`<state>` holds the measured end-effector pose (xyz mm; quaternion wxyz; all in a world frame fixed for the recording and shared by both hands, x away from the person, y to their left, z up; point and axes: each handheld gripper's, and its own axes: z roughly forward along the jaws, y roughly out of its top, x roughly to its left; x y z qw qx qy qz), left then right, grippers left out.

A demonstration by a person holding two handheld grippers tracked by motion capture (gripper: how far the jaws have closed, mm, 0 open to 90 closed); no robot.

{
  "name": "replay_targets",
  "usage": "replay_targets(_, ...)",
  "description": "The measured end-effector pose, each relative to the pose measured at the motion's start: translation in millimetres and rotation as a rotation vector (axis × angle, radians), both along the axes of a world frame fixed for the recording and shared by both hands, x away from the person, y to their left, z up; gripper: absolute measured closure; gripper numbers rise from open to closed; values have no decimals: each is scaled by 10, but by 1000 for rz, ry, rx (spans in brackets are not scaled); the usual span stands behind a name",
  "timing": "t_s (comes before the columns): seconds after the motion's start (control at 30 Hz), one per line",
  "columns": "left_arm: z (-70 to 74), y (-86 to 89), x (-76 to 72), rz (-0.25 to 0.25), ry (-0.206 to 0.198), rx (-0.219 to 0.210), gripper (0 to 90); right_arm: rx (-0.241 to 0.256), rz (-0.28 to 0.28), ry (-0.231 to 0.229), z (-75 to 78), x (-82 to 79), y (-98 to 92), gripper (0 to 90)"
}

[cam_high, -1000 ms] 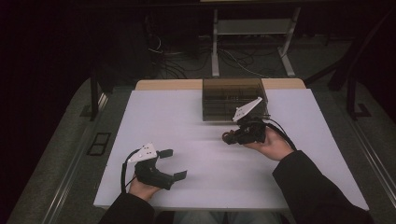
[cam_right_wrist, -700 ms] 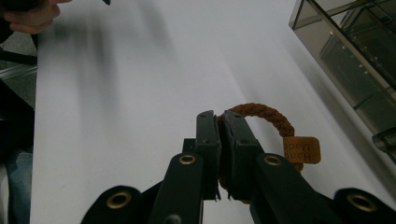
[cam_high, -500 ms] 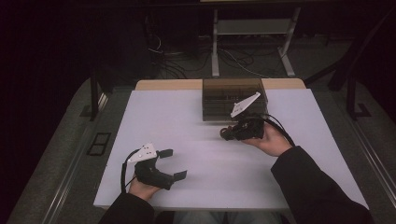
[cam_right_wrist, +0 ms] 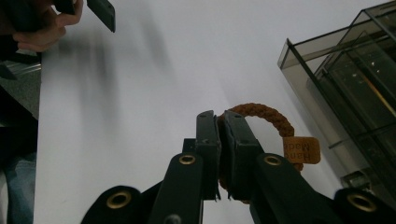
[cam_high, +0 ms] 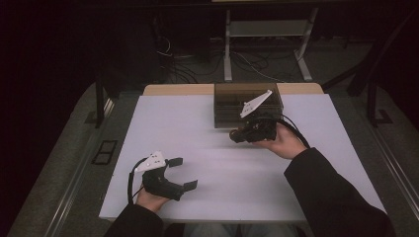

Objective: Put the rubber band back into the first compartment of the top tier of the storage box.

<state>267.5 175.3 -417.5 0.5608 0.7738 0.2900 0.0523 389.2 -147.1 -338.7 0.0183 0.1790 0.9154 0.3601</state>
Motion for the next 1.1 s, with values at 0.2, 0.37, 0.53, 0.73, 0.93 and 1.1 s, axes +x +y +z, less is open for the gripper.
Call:
replay_targets(0.2,0,10,4,4,-3,-5,0,-1,6,-13,76,40,36,845)
replay_targets(0.37,1,16,6,3,-2,-2,0,-2,4,-18,139,81,63,845)
replay_targets(0.53,0,18,6,5,0,-7,0,0,11,-34,192,126,84,845)
replay_targets(0.73,0,22,7,4,1,-6,0,-1,-3,-40,265,198,106,845)
replay_targets(0.93,1,20,4,4,-1,-11,0,2,-18,-38,318,258,132,845)
replay_targets(1.1,5,20,0,3,-1,-13,0,9,-26,-38,359,342,162,845)
